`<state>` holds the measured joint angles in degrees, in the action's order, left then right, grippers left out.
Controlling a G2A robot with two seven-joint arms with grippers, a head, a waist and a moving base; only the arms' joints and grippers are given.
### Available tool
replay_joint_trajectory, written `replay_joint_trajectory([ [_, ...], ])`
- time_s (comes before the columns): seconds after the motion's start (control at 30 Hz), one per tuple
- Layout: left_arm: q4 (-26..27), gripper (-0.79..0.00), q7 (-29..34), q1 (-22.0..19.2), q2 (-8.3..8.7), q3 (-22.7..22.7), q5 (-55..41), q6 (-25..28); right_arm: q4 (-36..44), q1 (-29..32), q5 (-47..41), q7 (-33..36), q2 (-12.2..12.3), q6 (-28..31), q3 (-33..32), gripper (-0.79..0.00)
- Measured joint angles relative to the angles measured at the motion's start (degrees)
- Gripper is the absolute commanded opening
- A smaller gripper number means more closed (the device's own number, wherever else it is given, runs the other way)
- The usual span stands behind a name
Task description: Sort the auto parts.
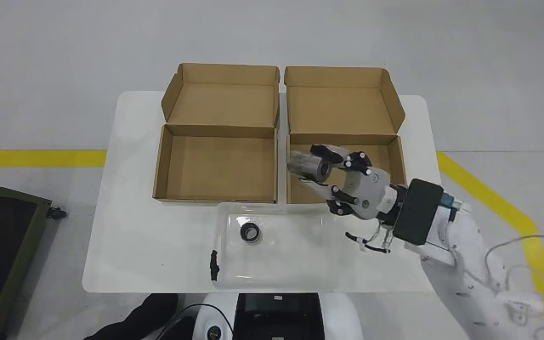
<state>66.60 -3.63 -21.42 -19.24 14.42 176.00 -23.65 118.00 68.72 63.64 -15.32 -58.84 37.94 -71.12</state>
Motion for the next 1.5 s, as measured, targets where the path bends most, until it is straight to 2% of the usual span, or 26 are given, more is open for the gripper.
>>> replay_joint_trajectory([
  [0.27, 0.0, 0.0, 0.0, 0.0, 0.0, 0.0, 0.0, 0.0, -3.05, -0.84, -1.04, -0.51, -0.47, 2.21, 1.59, -0.785],
  [0.67, 0.0, 0.0, 0.0, 0.0, 0.0, 0.0, 0.0, 0.0, -10.63, -2.59, 6.54, 4.93, -2.09, 1.51, 11.93, -0.785],
  [0.83, 0.0, 0.0, 0.0, 0.0, 0.0, 0.0, 0.0, 0.0, -17.14, -6.61, 8.96, 6.67, -3.39, 1.08, 16.6, -0.785],
  [1.2, 0.0, 0.0, 0.0, 0.0, 0.0, 0.0, 0.0, 0.0, -24.37, -14.19, 10.93, 13.02, -5.94, 0.2, 22.98, -0.785],
  [1.5, 0.0, 0.0, 0.0, 0.0, 0.0, 0.0, 0.0, 0.0, -30.95, -20.99, 10.84, 13.92, -9.19, -1.97, 28.87, -0.785],
])
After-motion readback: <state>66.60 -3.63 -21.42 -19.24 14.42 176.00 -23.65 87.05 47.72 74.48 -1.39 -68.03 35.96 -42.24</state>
